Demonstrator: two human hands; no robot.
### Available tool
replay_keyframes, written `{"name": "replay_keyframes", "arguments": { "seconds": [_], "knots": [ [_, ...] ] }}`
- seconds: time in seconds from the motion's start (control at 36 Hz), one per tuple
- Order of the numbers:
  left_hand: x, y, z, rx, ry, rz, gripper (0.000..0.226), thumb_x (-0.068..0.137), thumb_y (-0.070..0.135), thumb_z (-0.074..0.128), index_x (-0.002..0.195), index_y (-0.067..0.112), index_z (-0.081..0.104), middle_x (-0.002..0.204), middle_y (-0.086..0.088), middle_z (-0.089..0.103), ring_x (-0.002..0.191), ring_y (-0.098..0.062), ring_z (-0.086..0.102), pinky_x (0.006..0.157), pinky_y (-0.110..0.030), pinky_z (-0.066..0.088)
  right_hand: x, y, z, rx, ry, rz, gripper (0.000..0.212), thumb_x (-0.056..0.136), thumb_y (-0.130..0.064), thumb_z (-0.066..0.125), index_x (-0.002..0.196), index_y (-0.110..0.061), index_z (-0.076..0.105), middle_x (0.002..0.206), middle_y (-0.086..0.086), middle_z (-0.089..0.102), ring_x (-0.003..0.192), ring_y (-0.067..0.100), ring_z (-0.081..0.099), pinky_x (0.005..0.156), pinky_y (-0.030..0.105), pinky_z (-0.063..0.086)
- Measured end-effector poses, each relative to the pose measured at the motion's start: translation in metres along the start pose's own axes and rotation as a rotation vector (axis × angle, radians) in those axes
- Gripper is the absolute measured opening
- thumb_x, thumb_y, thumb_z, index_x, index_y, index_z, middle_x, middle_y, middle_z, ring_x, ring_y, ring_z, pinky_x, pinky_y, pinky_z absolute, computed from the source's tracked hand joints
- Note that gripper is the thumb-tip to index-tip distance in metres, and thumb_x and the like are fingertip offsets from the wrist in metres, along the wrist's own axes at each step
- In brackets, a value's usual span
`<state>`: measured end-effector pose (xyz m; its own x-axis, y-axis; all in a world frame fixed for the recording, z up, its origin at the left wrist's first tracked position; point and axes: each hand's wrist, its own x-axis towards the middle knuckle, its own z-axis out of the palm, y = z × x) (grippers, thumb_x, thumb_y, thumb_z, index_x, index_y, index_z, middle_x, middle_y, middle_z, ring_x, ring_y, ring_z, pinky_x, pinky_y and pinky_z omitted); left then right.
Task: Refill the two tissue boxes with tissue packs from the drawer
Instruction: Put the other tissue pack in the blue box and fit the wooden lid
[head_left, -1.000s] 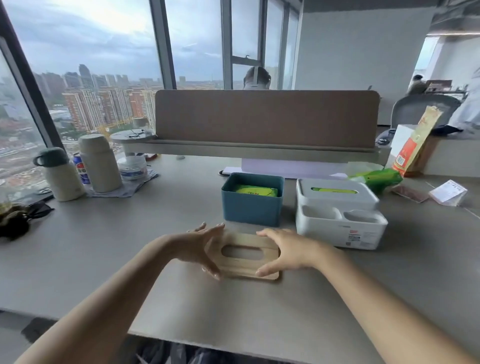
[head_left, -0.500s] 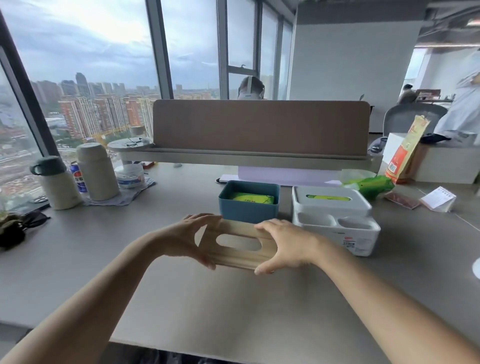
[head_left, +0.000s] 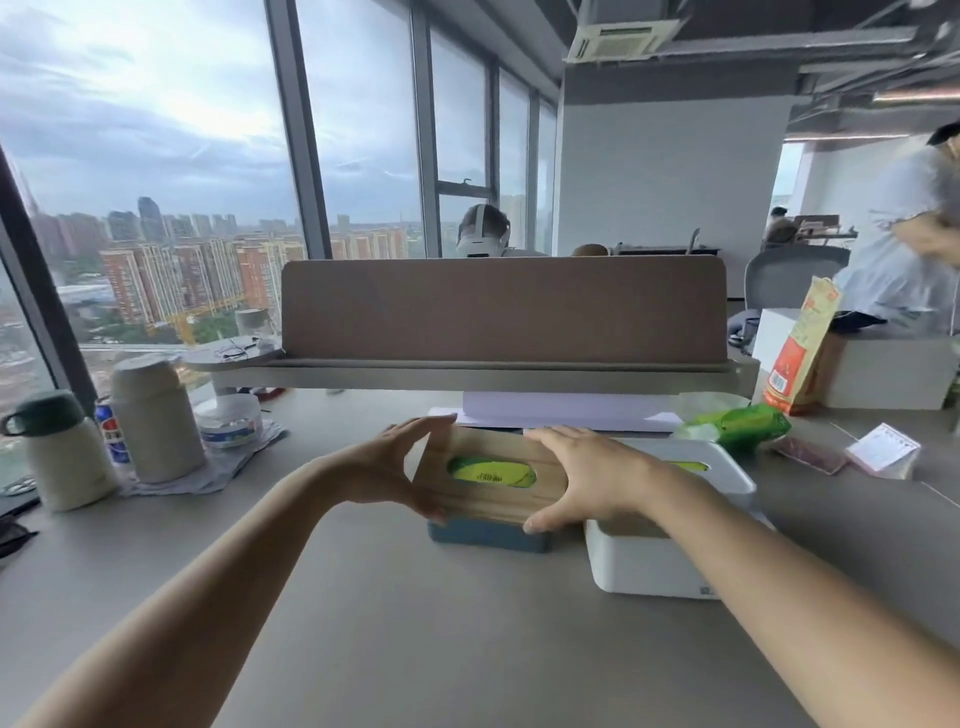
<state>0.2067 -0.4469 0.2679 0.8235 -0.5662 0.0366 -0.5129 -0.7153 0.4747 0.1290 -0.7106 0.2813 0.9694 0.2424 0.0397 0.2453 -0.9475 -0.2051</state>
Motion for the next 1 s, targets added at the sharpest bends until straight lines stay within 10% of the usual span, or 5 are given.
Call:
{"name": "replay_keyframes", "arguments": {
  "seconds": [1.0],
  "knots": [
    [0.085,-0.049,0.004,-0.218,-0.187,-0.039,0.103,0.046,0.046,0.089,0.128,0.064,0.030,0.148,0.025,0.033,0.140,-0.001,0.027,0.112,-0.030,0.028,0.076,0.045,0.001,0.180,-0.198,0.087,0.113,0.060,-0.062,0.079,0.150,-0.031,0.017,0.158,-0.011,0.021,0.143,0.011,0.023,0.115,0.033,0.025]
  ]
}}
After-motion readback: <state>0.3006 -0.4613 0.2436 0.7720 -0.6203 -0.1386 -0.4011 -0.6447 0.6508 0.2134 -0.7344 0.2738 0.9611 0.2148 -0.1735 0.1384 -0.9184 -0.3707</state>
